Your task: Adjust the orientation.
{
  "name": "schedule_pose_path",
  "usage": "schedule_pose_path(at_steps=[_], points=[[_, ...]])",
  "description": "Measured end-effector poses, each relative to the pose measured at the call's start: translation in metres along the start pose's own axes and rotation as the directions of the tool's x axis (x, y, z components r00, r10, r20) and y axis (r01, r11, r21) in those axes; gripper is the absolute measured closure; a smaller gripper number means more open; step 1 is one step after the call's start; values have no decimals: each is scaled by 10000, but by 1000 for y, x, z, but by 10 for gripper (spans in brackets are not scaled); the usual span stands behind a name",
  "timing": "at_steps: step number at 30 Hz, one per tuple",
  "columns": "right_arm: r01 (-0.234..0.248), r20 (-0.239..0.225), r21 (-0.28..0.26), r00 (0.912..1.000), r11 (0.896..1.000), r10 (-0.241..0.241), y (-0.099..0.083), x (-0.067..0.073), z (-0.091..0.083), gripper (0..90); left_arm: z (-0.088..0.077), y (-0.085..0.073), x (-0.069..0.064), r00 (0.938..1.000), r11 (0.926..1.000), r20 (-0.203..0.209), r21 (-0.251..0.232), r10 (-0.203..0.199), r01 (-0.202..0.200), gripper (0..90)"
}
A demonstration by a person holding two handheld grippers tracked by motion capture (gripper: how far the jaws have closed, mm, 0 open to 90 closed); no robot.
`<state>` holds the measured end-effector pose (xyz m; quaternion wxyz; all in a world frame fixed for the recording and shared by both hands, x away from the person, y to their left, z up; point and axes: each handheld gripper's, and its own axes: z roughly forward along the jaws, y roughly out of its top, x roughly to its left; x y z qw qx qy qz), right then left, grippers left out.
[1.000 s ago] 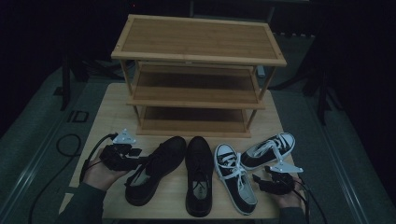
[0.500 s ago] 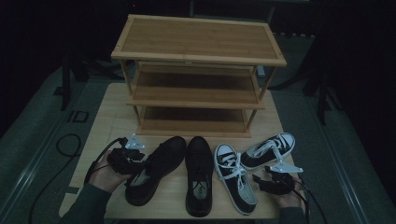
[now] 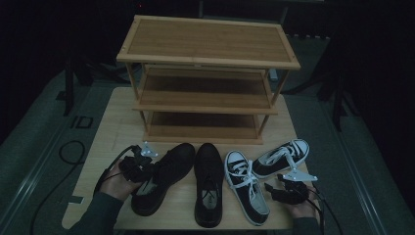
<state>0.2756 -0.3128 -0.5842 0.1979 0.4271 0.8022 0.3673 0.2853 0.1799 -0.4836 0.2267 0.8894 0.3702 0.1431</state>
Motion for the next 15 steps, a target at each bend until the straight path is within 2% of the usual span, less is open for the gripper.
schedule_pose_path(at_steps=[3, 10, 15], points=[[3, -2, -1, 10000, 10000, -3, 0, 0, 0, 314, 0, 0, -1, 10000, 10000, 41, -70, -2, 2, 861], [3, -5, 2, 10000, 10000, -3, 0, 0, 0, 314, -2, -2, 4, 9996, 9992, 21, -282, -274, 275, 875], [8, -7, 6, 10000, 10000, -8, 0, 0, 0, 313, -2, -3, 14, 9984, 9973, 175, -489, -544, 552, 877]])
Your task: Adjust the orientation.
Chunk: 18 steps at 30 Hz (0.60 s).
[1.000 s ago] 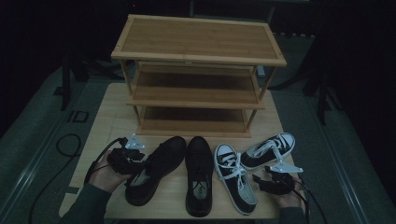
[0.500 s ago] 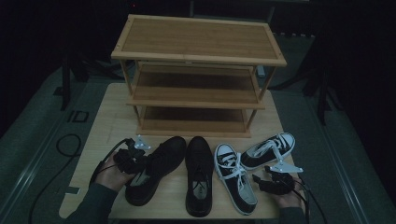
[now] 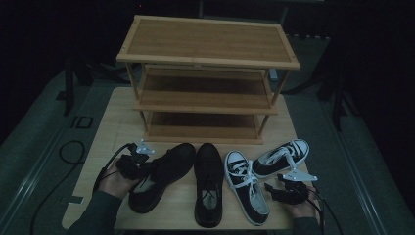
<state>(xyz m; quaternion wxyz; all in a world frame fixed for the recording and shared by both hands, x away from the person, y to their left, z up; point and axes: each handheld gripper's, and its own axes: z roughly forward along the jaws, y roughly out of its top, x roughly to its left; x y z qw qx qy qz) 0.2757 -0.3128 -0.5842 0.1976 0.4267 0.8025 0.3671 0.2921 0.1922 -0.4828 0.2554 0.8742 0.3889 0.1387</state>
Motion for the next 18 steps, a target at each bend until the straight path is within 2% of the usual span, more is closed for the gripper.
schedule_pose_path(at_steps=[7, 18], points=[[-2, -11, 2, 10000, 10000, 2, 0, 0, 0, 312, 0, 3, 10, 9999, 9998, 4, -154, 114, -114, 878], [4, -12, 2, 10000, 10000, -4, 0, 0, 0, 311, 3, 10, 37, 9999, 9992, -119, -396, 4, -9, 879]])
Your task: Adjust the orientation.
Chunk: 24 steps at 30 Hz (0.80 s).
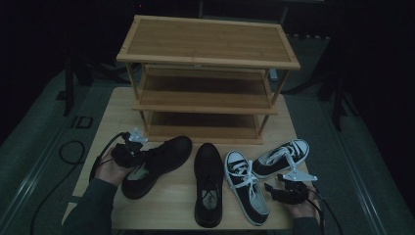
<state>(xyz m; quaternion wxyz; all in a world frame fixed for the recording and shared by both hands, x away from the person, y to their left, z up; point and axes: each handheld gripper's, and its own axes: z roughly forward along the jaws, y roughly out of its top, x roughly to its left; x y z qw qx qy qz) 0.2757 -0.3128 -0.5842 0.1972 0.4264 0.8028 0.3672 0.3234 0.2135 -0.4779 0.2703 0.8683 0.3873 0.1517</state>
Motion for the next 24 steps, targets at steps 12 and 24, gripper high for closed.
schedule_pose_path(at_steps=[12, 24], points=[[15, -5, -6, 10000, 10000, -15, 0, 0, 0, 311, 4, 1, 21, 10000, 10000, -86, -16, -14, 14, 878], [16, -7, -7, 10000, 10000, -16, 0, 0, 0, 311, 4, 1, 28, 9994, 10000, 340, 34, 7, -8, 823]])
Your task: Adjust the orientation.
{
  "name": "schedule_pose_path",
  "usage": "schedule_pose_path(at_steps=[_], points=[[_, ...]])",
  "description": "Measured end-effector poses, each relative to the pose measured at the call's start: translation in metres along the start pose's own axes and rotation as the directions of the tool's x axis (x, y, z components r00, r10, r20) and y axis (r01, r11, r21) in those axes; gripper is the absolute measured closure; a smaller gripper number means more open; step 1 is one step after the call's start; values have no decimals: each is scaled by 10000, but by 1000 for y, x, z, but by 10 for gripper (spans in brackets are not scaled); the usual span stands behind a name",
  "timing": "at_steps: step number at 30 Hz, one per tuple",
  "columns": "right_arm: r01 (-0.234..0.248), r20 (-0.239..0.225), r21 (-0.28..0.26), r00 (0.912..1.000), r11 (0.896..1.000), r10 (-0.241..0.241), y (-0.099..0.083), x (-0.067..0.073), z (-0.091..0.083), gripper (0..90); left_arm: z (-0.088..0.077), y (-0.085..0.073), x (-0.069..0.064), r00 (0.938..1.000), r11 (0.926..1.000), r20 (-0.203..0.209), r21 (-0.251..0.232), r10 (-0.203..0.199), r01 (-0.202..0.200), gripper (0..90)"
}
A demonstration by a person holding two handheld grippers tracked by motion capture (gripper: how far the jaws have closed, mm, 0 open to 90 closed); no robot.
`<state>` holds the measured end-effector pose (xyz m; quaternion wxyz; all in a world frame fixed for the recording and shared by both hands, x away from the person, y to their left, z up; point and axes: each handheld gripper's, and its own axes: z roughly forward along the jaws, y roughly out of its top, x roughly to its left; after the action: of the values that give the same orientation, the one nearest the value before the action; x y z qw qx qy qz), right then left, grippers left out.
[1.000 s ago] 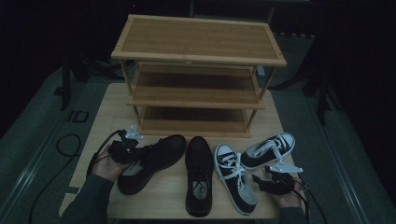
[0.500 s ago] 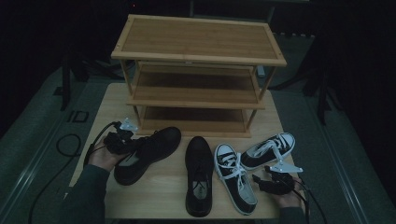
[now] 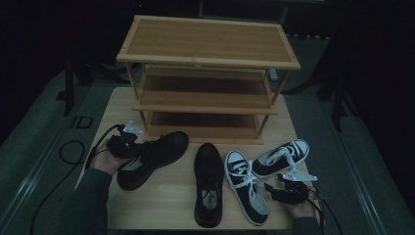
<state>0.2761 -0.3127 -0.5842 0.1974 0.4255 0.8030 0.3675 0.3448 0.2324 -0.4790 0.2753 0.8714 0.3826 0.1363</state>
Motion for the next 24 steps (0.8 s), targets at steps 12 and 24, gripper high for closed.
schedule_pose_path(at_steps=[12, 24], points=[[5, 1, -2, 10000, 10000, -5, 0, 0, 0, 312, -16, -3, -5, 9986, 9984, 130, -217, -521, 523, 609], [7, 1, 3, 10000, 10000, -7, 0, 0, 0, 311, -35, -2, -10, 9977, 9968, 110, -438, -670, 674, 573]])
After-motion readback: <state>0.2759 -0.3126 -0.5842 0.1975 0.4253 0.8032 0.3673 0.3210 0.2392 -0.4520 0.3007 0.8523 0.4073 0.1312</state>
